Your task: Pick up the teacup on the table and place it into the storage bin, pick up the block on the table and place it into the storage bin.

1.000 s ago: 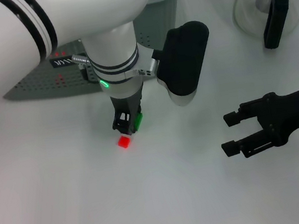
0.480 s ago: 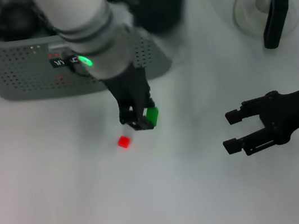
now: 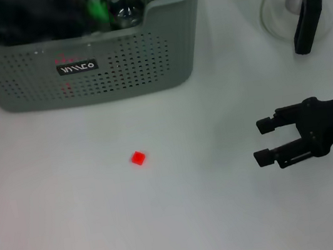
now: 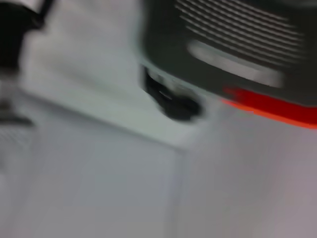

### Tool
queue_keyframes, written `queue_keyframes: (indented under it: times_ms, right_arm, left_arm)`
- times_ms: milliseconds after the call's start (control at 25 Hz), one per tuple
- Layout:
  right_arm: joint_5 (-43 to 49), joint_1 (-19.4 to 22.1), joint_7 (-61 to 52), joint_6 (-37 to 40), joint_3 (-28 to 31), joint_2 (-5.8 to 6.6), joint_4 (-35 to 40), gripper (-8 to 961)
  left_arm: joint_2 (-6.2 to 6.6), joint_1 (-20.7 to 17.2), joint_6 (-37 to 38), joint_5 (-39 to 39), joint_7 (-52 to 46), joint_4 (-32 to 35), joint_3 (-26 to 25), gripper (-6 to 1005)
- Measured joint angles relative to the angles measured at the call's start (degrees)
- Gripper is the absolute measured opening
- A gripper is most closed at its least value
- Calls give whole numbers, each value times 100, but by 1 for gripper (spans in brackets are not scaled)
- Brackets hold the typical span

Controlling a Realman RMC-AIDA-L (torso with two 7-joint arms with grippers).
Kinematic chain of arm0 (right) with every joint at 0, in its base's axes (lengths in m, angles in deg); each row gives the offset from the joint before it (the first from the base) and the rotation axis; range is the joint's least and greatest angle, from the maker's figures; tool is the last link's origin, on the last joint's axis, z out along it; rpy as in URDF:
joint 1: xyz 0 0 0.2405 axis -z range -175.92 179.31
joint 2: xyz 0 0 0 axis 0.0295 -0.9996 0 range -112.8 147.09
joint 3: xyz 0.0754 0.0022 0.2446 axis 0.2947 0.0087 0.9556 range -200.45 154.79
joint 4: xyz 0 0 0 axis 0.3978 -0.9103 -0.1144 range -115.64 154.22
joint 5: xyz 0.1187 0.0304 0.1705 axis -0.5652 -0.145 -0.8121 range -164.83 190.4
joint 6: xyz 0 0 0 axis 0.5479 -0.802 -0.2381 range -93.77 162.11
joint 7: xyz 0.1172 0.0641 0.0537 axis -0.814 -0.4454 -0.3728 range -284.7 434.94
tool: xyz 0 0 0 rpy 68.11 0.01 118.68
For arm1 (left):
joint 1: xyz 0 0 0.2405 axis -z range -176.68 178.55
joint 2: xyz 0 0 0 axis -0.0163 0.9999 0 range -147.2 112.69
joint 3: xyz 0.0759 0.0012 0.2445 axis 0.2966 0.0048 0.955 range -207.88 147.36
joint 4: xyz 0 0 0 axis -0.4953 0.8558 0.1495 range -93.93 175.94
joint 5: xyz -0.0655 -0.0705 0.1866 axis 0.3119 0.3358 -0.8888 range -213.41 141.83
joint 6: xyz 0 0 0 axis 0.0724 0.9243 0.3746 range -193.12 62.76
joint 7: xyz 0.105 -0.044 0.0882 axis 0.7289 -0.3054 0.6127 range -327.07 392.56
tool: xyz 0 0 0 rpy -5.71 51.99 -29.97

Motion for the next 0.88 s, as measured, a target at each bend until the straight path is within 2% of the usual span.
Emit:
queue_keyframes:
  times_ms: [40,80,160,360,520,600,640,680,760,880]
  right_arm:
    - [0,-12,0,16,18,2,3,880]
    - [0,-24,0,31,31,3,5,880]
    - [11,-49,3,35,36,8,10,880]
    - [23,-87,74,38,37,15,12,880]
    - [29,-97,83,47,37,13,9,880]
    - [24,-97,83,50,37,16,8,879]
    - [20,-97,84,50,37,17,7,879]
    - [16,-95,84,52,38,18,6,879]
    - [9,-94,85,52,56,21,5,879]
    - [1,-101,86,43,123,26,4,879]
  left_arm:
    - [134,-57,-150,177,-204,-45,-85,480]
    - [212,-94,-361,229,-353,-79,-94,483]
    - [245,-139,-823,211,-581,-89,-53,488]
    - [149,-207,-2211,35,-1102,-83,375,500]
    - [38,-259,-2475,-4,-1228,222,476,510]
    - [38,-259,-2475,-4,-1228,222,476,515]
    - [17,-288,-2443,-39,-1315,442,483,518]
    - [18,-314,-1706,0,-1318,912,576,597]
    - [-10,-317,-1161,54,-1234,1202,610,755]
    - [-207,-351,-146,161,-925,1775,697,864]
